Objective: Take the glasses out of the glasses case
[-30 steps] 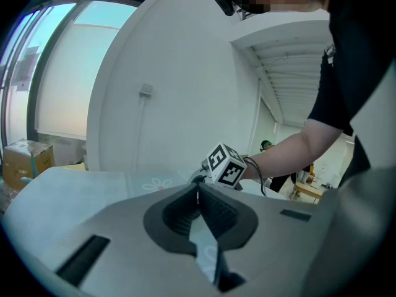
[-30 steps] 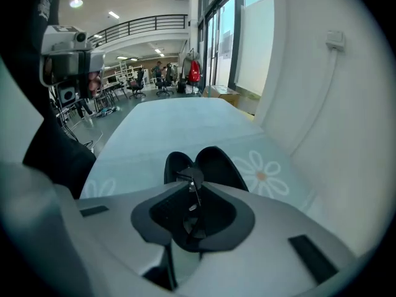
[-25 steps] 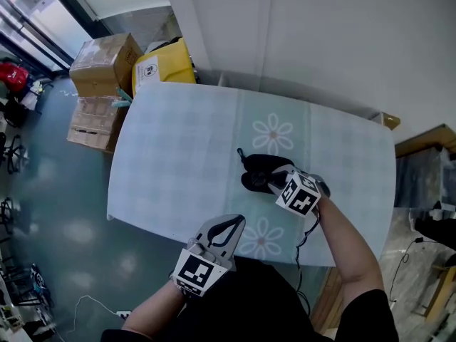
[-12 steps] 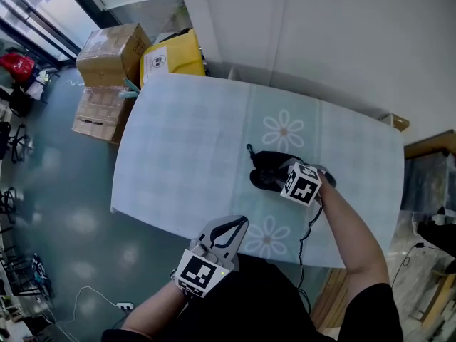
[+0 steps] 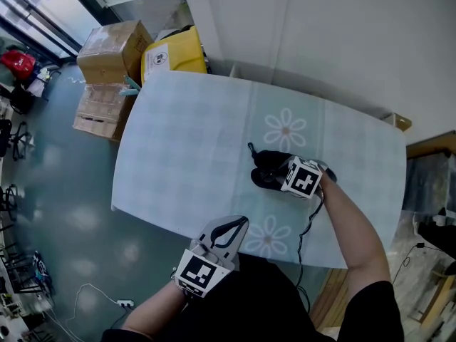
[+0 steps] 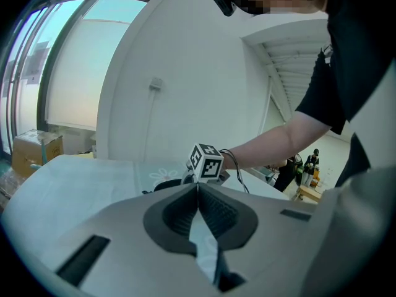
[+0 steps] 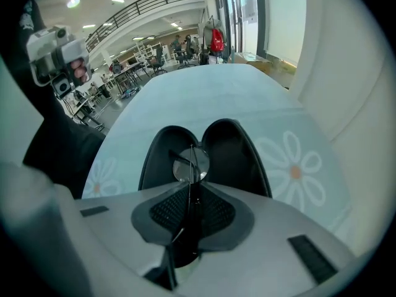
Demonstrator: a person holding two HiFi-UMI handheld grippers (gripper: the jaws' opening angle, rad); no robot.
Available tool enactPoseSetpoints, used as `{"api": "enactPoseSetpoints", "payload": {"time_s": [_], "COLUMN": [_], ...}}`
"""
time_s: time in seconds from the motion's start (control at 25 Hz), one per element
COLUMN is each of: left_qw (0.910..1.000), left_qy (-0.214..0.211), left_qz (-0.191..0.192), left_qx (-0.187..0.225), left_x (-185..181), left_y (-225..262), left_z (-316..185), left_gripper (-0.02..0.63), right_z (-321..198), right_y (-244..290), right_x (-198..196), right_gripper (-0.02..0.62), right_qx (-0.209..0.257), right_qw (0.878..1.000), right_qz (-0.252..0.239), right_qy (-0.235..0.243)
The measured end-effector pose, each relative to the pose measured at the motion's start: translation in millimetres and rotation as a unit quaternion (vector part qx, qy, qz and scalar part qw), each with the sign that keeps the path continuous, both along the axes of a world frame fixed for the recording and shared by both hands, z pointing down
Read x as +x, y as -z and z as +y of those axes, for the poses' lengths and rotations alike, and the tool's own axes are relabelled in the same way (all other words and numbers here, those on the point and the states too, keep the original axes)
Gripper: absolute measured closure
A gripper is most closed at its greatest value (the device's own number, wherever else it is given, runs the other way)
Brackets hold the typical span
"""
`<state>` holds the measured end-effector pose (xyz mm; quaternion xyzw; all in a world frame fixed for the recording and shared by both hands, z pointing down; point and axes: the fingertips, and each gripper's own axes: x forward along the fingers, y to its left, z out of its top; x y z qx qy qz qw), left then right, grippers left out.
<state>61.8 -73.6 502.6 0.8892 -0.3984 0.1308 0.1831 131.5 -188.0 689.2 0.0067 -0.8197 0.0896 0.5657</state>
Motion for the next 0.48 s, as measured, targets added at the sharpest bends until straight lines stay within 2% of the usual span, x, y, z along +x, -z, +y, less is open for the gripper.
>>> {"api": "enactPoseSetpoints", "payload": {"time_s": [0.48], "left_qw": [1.0000], "left_qy": [0.006], "left_qz": [0.000], "left_qx": [0.006], "left_x": [1.3], "left_y": [5.2], "left_z": [5.0], "left_gripper": [0.575], "right_z": [-0.8], "right_y": [2.1], "right_x": [1.1], "right_gripper": [0.538], "right_qx": [0.028], "right_qw": [1.000], "right_qz": [-0.010], "right_qy": [-0.008]}}
